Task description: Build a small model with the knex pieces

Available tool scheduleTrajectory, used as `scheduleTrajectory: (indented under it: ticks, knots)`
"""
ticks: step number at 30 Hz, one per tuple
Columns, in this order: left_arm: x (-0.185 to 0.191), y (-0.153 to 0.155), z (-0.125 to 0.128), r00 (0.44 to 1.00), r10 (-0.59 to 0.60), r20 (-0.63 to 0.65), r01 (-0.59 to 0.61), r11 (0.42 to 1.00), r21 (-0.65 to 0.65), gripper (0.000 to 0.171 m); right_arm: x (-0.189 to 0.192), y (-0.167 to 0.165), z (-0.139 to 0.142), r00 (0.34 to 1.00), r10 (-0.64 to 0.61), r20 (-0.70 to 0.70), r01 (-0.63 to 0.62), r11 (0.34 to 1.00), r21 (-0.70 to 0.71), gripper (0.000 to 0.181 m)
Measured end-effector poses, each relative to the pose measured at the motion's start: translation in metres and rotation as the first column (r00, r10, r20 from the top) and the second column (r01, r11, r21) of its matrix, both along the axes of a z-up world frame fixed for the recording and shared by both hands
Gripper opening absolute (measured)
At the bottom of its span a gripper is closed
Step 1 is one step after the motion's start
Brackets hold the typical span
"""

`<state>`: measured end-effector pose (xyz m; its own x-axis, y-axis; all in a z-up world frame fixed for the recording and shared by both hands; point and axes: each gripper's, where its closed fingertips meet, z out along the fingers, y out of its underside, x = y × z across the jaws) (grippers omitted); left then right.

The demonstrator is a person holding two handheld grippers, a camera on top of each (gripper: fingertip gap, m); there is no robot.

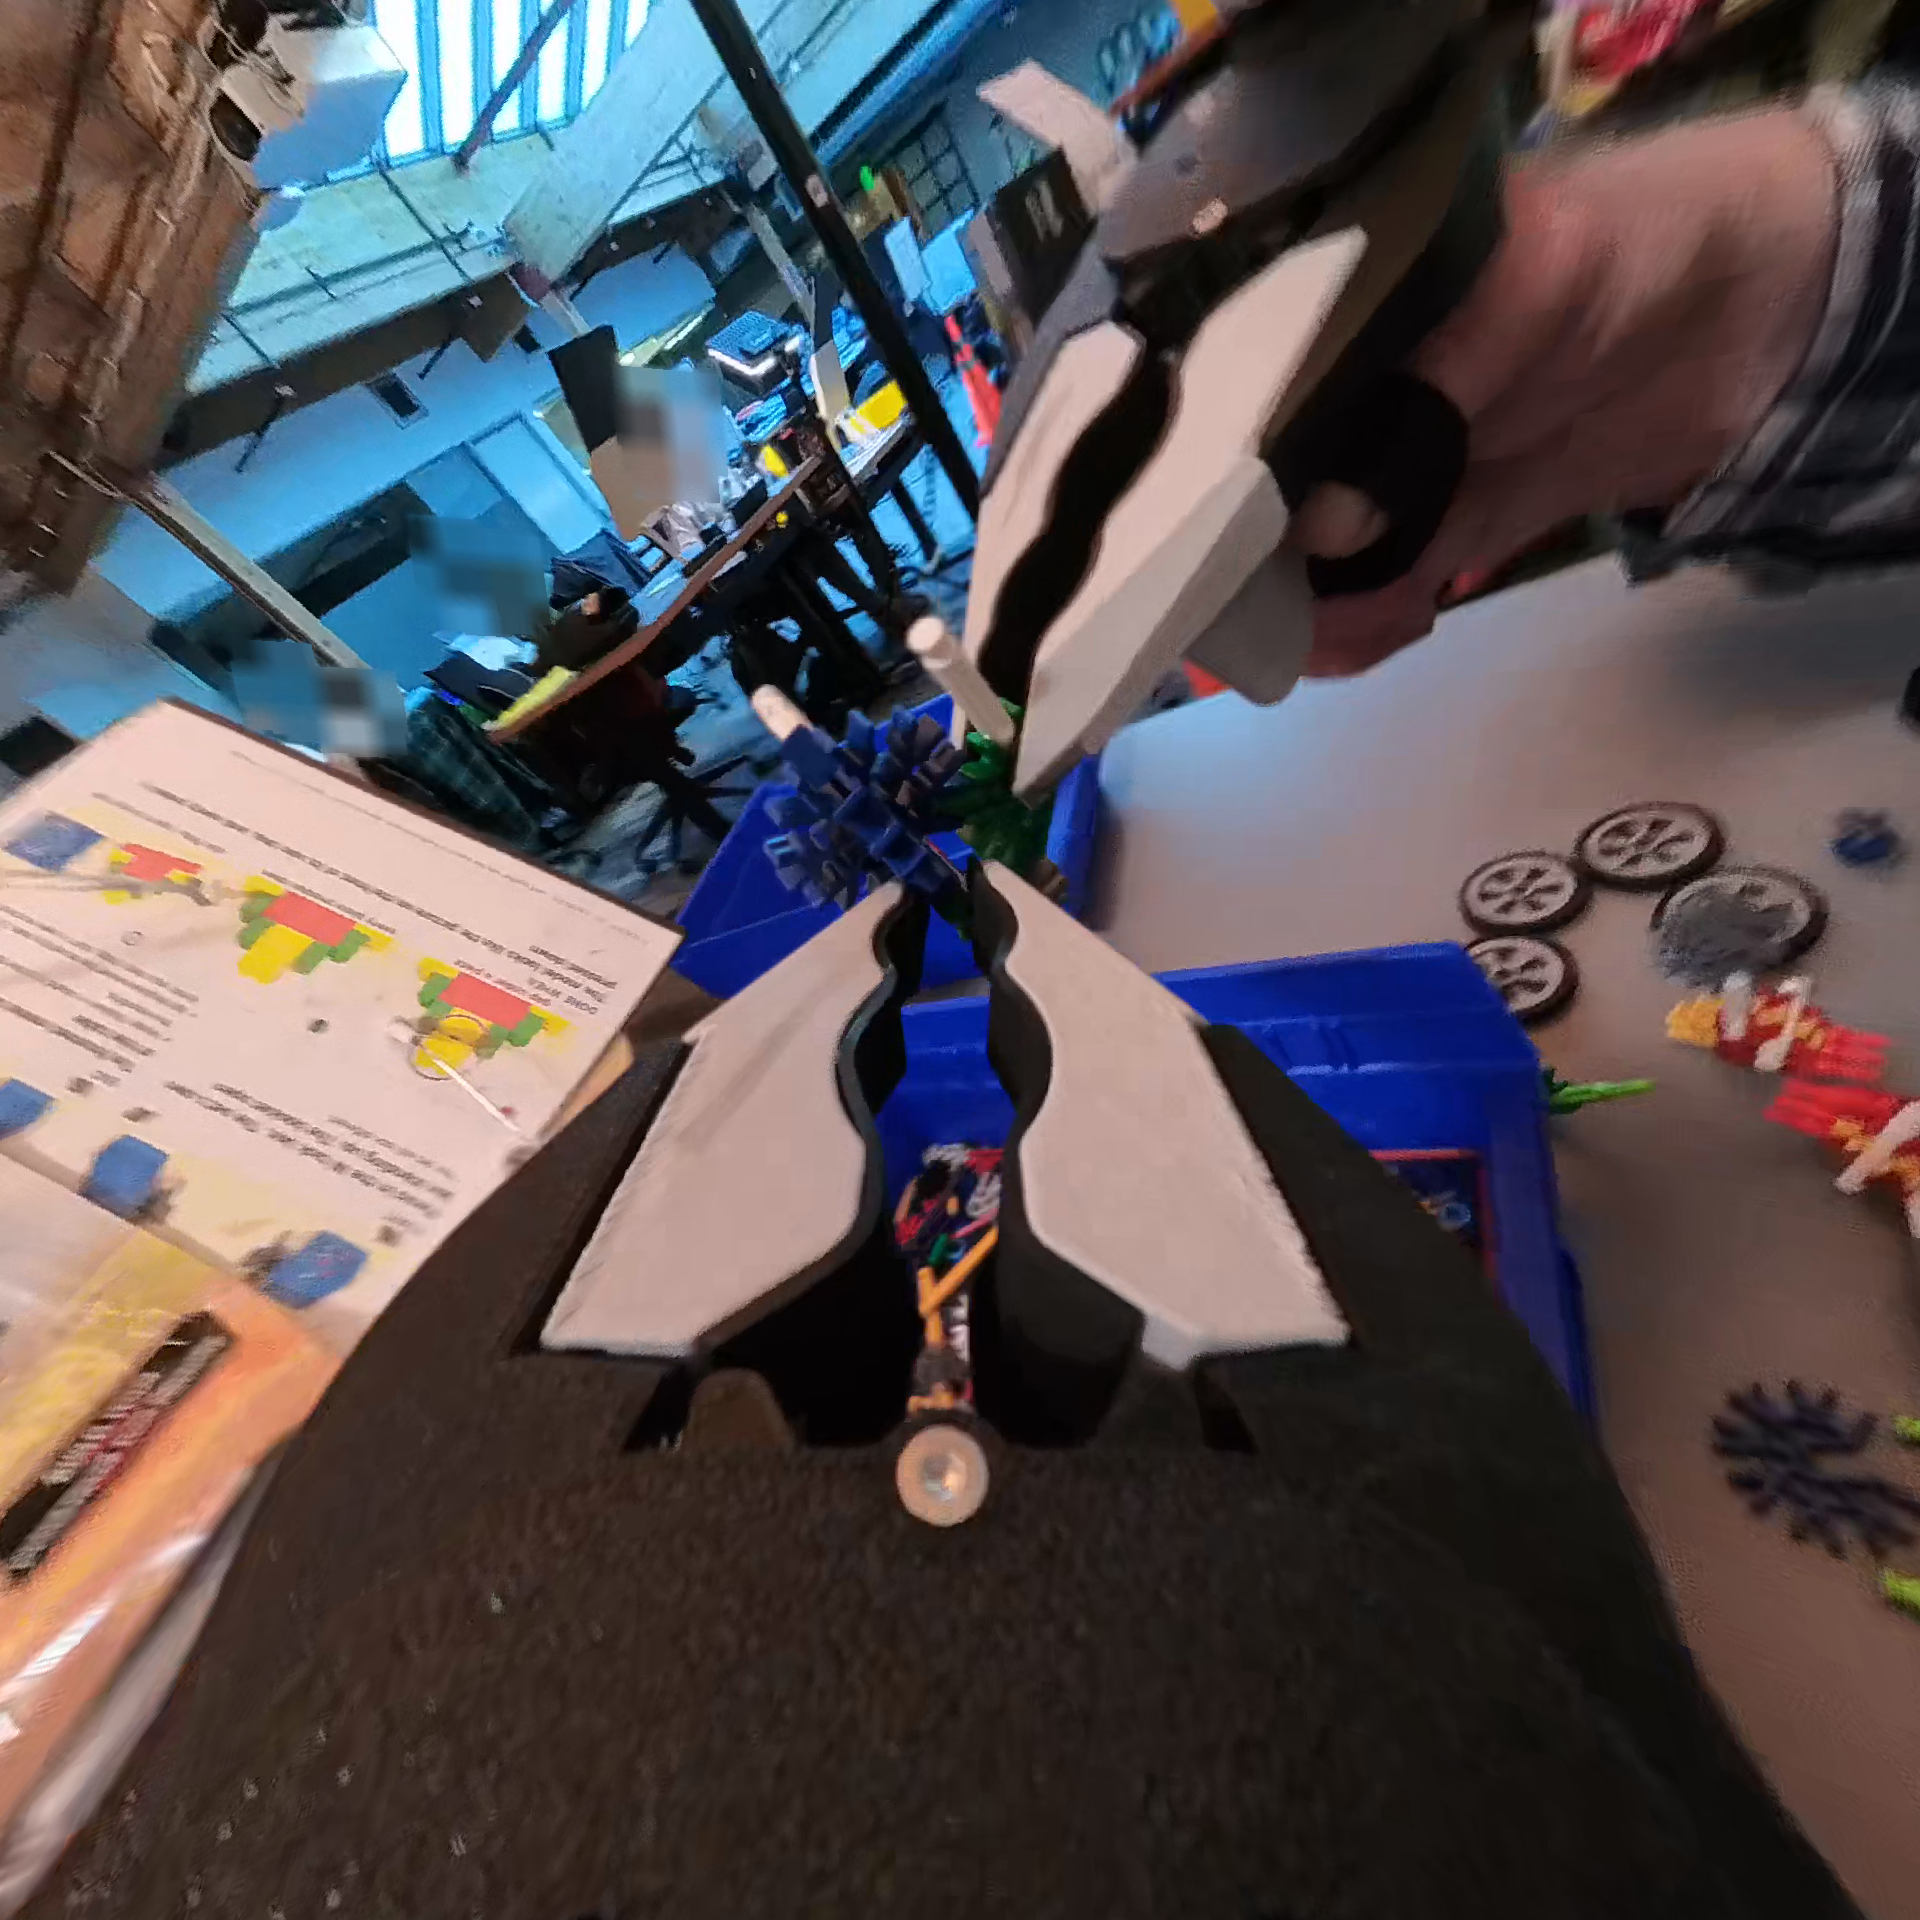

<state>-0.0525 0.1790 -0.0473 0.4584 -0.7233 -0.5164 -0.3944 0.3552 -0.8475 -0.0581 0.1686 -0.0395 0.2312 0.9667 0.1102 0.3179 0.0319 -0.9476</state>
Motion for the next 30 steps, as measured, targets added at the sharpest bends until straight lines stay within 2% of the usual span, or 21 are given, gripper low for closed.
scheduleTrajectory:
  ticks: [3, 6, 9, 11, 12, 16, 19, 30]
  knots:
    - [-0.002, 0.004, -0.004, 0.999, -0.011, 0.030, 0.013, 0.998, -0.059, 0.003, -0.007, 0.001, -0.006, 0.998, -0.044, 0.041, 0.039, 0.991, 0.128, 0.022]
    - [-0.003, 0.006, -0.002, 0.998, 0.001, 0.068, 0.005, 0.997, -0.080, 0.002, -0.010, 0.005, -0.006, 0.987, -0.137, 0.080, 0.106, 0.946, 0.308, 0.016]
    - [-0.003, 0.006, 0.003, 0.993, 0.000, 0.115, 0.014, 0.993, -0.119, 0.004, -0.011, 0.008, 0.010, 0.984, -0.174, -0.025, 0.172, 0.927, 0.334, 0.008]
    - [-0.002, 0.006, 0.002, 0.995, 0.011, 0.097, 0.001, 0.992, -0.128, 0.005, -0.010, 0.010, 0.012, 0.980, -0.195, -0.029, 0.193, 0.917, 0.348, 0.005]
    - [-0.002, 0.006, 0.000, 0.997, 0.019, 0.072, -0.011, 0.993, -0.117, 0.005, -0.010, 0.011, 0.011, 0.980, -0.200, -0.015, 0.193, 0.921, 0.340, 0.004]
    - [0.000, 0.000, -0.002, 1.000, 0.005, 0.026, -0.003, 0.998, -0.058, 0.005, -0.009, 0.008, 0.010, 0.993, -0.112, -0.036, 0.116, 0.983, 0.142, 0.004]
    - [0.004, -0.001, -0.008, 0.999, 0.027, -0.044, -0.028, 0.999, -0.019, 0.004, -0.005, 0.008, 0.005, 0.998, -0.060, -0.024, 0.061, 0.998, 0.031, 0.003]
    - [0.008, -0.007, -0.028, 0.985, -0.003, -0.174, 0.006, 1.000, 0.018, 0.002, 0.000, 0.005, -0.015, 0.991, 0.132, -0.024, -0.134, 0.971, -0.197, 0.004]
